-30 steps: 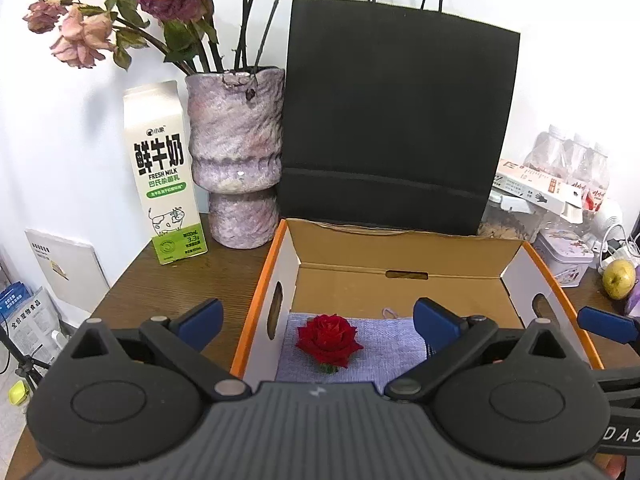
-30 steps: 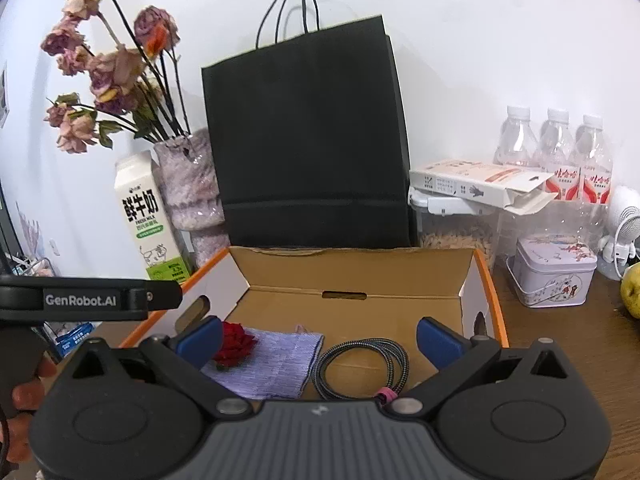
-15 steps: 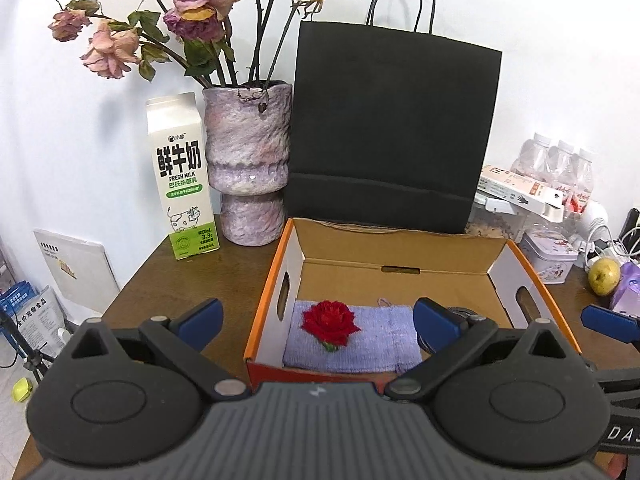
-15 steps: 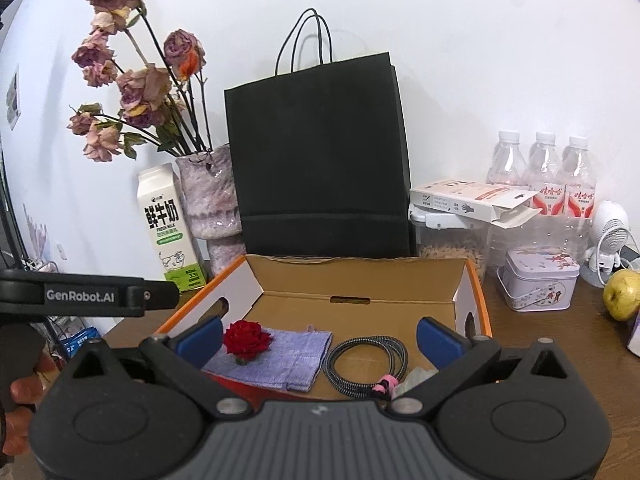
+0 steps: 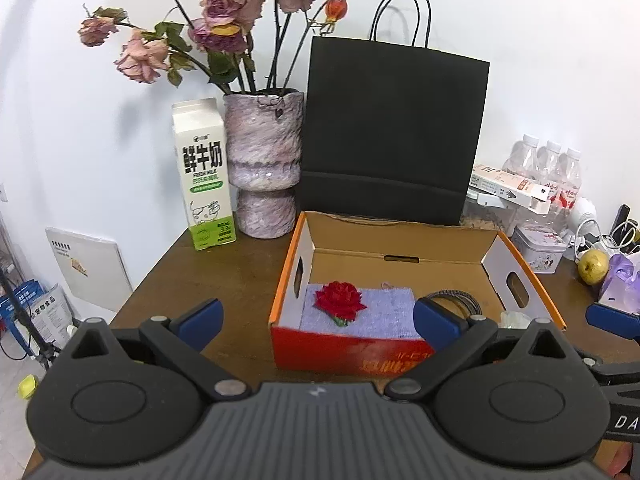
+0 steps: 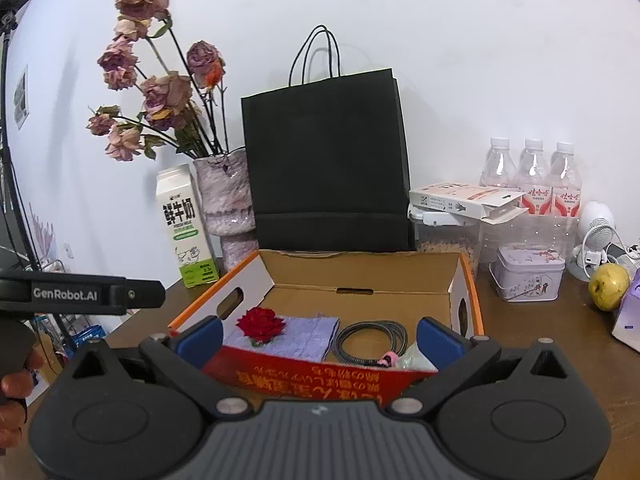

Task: Organize objects
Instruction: 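Withdraw both tools from the box back over the table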

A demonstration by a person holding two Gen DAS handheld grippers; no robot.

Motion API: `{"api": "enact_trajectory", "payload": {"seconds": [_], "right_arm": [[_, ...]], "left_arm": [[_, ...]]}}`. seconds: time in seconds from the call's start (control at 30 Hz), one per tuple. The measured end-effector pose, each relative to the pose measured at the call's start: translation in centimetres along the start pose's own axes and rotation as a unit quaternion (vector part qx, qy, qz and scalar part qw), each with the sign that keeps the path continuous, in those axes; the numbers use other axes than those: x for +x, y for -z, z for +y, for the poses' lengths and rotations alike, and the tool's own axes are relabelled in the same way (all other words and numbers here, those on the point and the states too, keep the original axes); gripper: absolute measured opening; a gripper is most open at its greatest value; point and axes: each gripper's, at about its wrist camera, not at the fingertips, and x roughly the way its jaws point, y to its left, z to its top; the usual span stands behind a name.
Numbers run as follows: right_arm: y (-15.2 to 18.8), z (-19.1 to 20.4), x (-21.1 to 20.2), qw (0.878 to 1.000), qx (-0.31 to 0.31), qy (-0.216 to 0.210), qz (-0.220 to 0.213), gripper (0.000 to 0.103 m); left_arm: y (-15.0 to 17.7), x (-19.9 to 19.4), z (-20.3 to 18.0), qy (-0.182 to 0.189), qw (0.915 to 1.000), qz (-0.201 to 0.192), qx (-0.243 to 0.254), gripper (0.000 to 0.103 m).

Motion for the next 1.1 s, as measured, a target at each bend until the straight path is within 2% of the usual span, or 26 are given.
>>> {"api": "enact_trajectory", "payload": {"seconds": [0.6,1.1], "right_arm": [[3.3,3.7,-4.0,0.999,-0.046,0.002,0.005,0.103],[6.8,4.4,-6.6,0.998,-0.056,0.015,0.023,0.103]], "left_arm": [[3.2,-5.3,2.6,-0.004,0.9999,-0.007,0.006,0.103],[6.1,-7.9,4.6,-0.003,1.0,-0.002,0.007,0.103]]}}
